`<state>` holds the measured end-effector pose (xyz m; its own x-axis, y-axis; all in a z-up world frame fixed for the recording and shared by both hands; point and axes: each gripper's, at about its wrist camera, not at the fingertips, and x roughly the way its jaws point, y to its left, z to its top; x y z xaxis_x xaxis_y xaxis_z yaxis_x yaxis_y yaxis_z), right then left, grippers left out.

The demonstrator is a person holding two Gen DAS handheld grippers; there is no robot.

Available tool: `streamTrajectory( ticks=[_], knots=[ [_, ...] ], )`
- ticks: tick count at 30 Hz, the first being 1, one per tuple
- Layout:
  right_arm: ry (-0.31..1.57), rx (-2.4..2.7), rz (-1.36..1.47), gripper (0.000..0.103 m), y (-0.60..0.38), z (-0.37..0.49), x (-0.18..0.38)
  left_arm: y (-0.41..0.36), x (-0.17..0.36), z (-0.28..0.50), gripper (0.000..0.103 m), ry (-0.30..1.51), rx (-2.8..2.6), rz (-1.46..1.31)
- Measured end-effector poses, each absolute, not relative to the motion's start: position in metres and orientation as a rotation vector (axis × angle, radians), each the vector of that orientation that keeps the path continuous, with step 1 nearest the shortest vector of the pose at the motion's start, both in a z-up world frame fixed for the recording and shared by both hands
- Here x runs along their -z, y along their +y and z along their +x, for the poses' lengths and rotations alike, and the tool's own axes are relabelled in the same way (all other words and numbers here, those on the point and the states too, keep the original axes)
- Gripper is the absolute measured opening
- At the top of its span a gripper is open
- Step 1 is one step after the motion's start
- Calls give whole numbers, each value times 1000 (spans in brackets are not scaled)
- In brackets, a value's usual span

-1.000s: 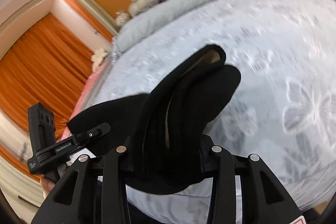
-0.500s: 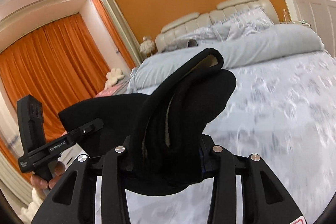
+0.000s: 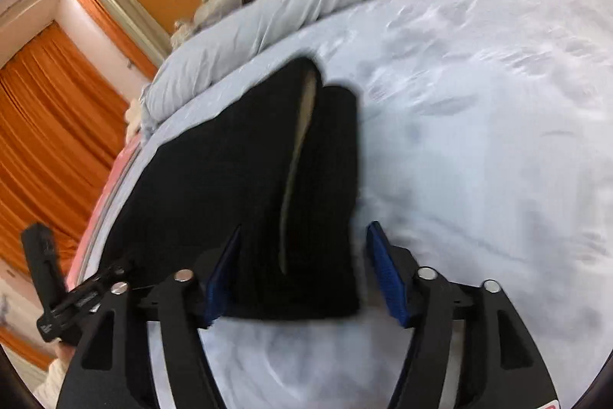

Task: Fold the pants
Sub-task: 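Lower the folded pants onto the bed center and open both tools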

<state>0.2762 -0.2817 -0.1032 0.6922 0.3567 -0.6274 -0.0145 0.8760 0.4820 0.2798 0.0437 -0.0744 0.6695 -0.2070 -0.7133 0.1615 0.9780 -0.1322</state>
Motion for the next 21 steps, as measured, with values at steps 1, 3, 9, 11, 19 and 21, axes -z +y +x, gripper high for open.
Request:
streamTrajectory(
  ticks=[1,3,9,11,19,21],
  knots=[
    [757,-172,412,68,-280,268,92,48,66,274,66,789,183,-26],
    [682,-107,285,44,-267,258,57,49,39,268,66,722,136,32],
    [702,-230,171,3,-191,322,9,9,-11,313,70,682,169,-20],
    [754,-197,155,3,-184,356,28,-13,4,342,74,717,123,23],
    [781,-136,271,0,-239,369,96,-4,88,371,92,749,38,60],
    [780,-110,292,0,-241,354,81,-1,74,360,90,746,29,58]
  ],
)
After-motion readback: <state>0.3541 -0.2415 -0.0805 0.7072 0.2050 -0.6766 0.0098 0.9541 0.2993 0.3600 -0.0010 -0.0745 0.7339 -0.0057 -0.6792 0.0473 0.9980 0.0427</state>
